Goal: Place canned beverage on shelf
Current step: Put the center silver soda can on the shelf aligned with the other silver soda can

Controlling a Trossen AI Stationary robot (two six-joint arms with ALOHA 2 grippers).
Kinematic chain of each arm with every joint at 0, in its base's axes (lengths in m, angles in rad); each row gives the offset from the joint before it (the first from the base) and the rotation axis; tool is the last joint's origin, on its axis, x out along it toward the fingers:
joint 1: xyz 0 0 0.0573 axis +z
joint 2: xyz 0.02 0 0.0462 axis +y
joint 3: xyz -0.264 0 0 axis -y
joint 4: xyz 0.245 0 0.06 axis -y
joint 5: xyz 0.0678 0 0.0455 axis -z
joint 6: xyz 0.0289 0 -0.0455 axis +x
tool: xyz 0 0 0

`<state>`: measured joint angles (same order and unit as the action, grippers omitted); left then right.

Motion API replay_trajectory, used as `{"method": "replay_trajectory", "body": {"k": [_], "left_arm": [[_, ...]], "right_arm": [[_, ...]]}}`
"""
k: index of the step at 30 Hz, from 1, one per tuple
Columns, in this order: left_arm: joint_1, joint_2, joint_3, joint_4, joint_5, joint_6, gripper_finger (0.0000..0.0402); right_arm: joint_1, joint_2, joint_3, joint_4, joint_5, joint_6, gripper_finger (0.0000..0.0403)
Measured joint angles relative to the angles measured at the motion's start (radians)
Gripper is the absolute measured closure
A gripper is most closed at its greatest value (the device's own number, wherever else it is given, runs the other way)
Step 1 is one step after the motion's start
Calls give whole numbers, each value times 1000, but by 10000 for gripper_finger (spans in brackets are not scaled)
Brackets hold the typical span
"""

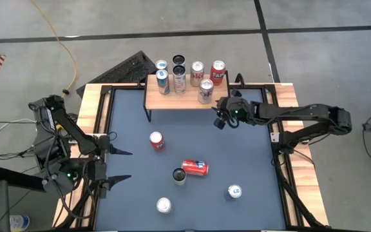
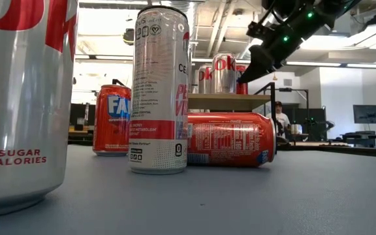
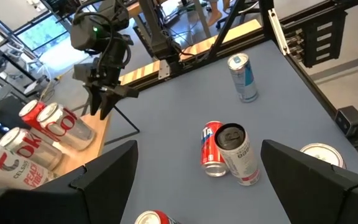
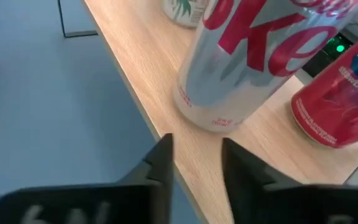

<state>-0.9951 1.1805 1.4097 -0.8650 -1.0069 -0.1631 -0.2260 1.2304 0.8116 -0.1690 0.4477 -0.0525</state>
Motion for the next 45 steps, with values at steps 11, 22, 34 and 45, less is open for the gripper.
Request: {"method": "replay_trajectory", "body": {"k": [11,22,34,45], "left_arm": [[0,0,0,0,-2,9,72],[0,0,0,0,-3,10,72],[0,0,0,0,-8,20,72],[0,0,0,0,-22,28,72]], "right_arm": [[-31,0,0,60,0,-44,396],[-72,27,0,145,-9,-76,402],[-110,119,0,267,-89,-111,403],[-121,98,28,258,-86,-164,403]]}}
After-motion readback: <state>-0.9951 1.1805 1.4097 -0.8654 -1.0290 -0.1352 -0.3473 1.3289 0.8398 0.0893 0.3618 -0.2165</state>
